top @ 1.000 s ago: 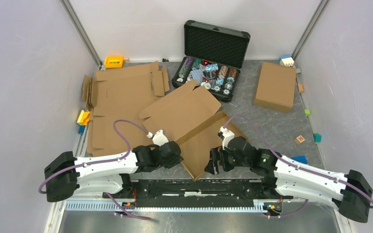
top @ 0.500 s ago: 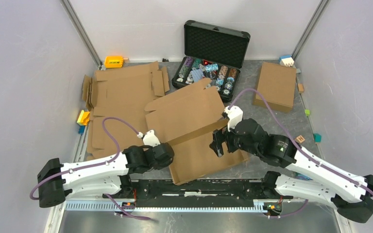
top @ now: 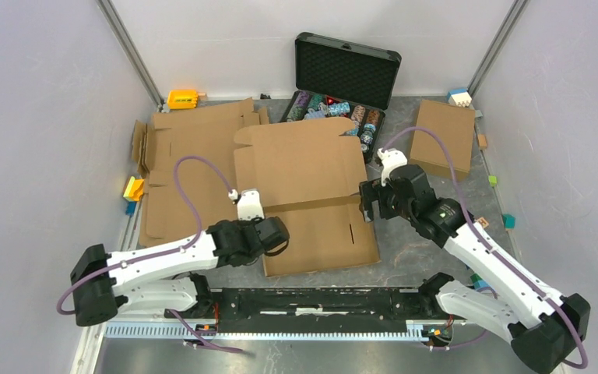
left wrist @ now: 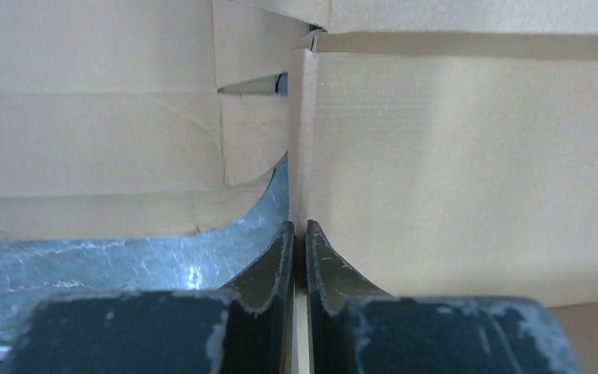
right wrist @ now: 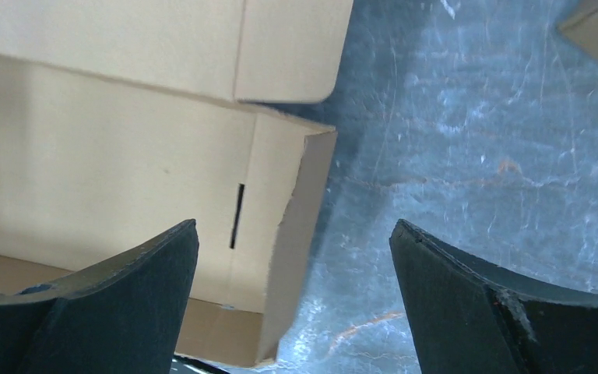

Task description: Fold the paper box

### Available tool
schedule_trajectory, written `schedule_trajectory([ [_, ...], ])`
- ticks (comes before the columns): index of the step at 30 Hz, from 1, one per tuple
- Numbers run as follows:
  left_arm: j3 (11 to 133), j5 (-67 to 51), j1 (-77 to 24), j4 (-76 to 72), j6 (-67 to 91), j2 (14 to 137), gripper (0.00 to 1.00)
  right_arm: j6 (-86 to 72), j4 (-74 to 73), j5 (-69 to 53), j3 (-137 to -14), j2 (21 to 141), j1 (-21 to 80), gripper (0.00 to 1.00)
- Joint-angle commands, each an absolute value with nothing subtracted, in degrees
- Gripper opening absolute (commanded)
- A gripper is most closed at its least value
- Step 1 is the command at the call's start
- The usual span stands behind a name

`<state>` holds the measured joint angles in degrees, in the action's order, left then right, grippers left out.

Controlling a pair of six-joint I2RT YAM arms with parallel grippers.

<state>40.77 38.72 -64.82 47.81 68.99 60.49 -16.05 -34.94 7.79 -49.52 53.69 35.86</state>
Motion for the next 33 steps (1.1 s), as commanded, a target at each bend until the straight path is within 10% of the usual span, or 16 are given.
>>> schedule_trajectory([
  [1, 45.5, 44.0, -61.9, 43.0, 57.3, 65.2, 0.02, -12.2, -29.5, 1.6, -43.9, 53.4, 32.2, 0.98],
  [24, 43.4, 29.0, -50.0, 24.6, 38.3, 73.1, 0.02, -15.6, -25.3, 18.2, -34.7, 60.0, 25.0, 0.92],
  [33, 42.3, 27.8, -49.7, 22.8, 38.2, 73.8, 0.02, -18.7, -23.6, 23.1, -34.5, 63.8, 23.5, 0.74],
])
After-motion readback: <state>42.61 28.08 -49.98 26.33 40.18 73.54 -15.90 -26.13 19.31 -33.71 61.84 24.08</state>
